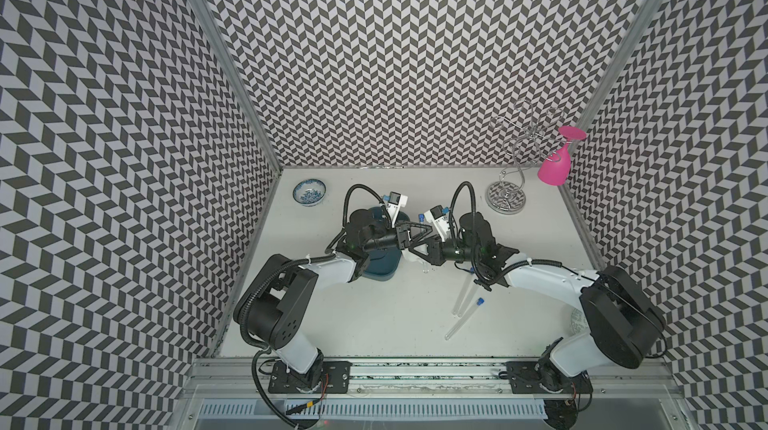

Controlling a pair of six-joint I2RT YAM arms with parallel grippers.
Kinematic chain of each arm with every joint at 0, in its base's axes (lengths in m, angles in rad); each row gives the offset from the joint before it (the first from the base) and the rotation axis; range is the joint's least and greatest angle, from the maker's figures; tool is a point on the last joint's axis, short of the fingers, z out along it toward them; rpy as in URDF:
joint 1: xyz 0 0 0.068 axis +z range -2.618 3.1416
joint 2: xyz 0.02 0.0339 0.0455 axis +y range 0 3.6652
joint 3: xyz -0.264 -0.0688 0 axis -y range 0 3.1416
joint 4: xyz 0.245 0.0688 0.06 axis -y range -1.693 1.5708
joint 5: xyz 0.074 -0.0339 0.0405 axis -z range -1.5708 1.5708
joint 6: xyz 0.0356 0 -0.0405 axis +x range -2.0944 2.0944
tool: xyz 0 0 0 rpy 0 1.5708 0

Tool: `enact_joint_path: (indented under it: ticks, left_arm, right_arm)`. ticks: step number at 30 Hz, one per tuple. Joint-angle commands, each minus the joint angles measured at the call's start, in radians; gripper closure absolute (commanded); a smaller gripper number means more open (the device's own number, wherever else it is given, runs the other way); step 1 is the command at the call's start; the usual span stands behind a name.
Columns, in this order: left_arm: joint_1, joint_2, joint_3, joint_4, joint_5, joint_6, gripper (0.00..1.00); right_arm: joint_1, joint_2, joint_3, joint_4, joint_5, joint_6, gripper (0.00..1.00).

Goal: Wipe the exteriors of test tubes
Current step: Wipe the dirt from the test tube.

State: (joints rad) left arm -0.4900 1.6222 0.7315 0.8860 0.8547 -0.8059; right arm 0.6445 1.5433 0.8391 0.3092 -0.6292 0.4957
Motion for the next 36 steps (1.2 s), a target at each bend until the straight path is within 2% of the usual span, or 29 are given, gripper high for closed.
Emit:
enact_joint_path:
  ticks: [1,5,12,16,21,31,36]
  left_arm:
    - [-0.013,-0.023,-0.020,0.018,0.022,0.031,0.87]
    - [0.002,-0.033,-0.024,0.038,0.024,0.013,0.86]
    - [0.044,-0.043,-0.029,0.035,0.023,0.011,0.86]
    - [0.046,-0.038,-0.033,0.037,0.024,0.008,0.86]
    - [0.045,-0.034,-0.041,0.047,0.032,0.001,0.86]
    - [0.045,-0.047,-0.050,0.041,0.036,0.004,0.86]
    - [0.046,-0.048,-0.046,0.050,0.029,-0.004,0.86]
  right_arm:
    - [-0.022,0.017,0.073,0.067,-0.034,-0.002,0.85]
    - [-0.018,0.012,0.033,0.097,-0.060,0.016,0.85]
    - [0.025,-0.069,-0.175,0.183,-0.039,0.088,0.83]
    - [0.043,-0.082,-0.237,0.235,-0.031,0.125,0.83]
    - [0.042,-0.047,-0.168,0.203,-0.033,0.085,0.82]
    - [-0.016,0.046,0.085,0.104,-0.090,-0.008,0.82]
    - [-0.012,0.049,0.020,0.154,-0.110,0.029,0.81]
